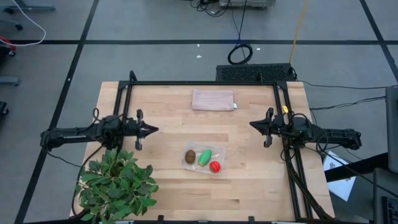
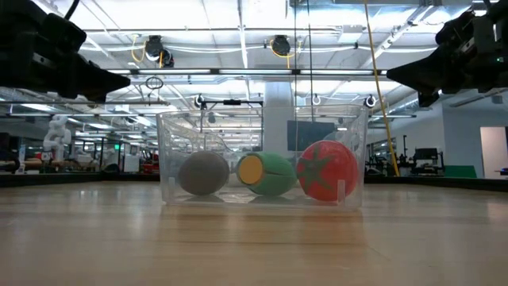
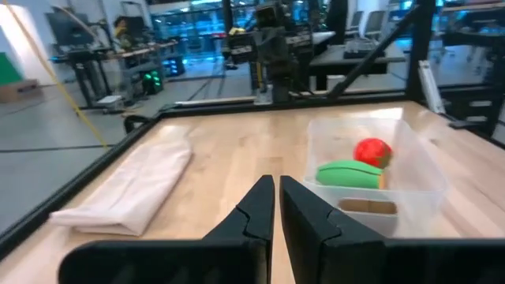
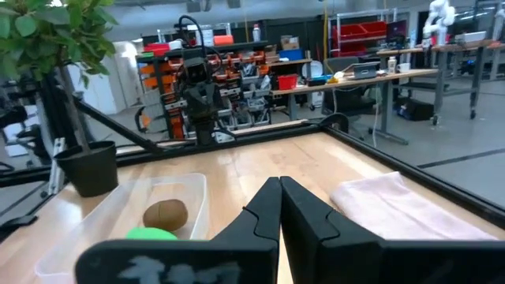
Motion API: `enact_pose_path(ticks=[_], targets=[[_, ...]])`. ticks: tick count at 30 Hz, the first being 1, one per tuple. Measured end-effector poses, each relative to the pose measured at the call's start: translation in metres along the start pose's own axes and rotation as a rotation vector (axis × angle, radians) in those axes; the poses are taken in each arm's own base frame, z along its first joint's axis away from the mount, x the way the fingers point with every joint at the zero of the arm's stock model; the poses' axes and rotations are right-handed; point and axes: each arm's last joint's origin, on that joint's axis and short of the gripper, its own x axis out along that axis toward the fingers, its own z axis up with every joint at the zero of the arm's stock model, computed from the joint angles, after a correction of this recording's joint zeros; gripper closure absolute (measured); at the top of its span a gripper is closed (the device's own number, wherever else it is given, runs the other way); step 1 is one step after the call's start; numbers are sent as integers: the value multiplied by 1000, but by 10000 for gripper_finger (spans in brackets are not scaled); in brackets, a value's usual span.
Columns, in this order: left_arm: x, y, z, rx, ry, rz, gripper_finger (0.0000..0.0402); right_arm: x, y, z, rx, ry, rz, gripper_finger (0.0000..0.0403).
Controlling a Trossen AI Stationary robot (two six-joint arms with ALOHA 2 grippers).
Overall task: Pick and placing Produce into tupperware
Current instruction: Return to Home Position
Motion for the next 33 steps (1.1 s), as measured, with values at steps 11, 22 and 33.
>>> enact_pose_path(ticks=[11, 22, 33], targets=[[0, -3, 0, -1, -6, -93, 373, 0, 1, 2, 2, -22, 26, 403], [0, -4, 0, -36, -12, -145, 373, 0, 1, 3, -1, -25, 26, 403], [0, -1, 1, -27, -9, -47, 373, 0, 1, 3, -5, -27, 25, 403]])
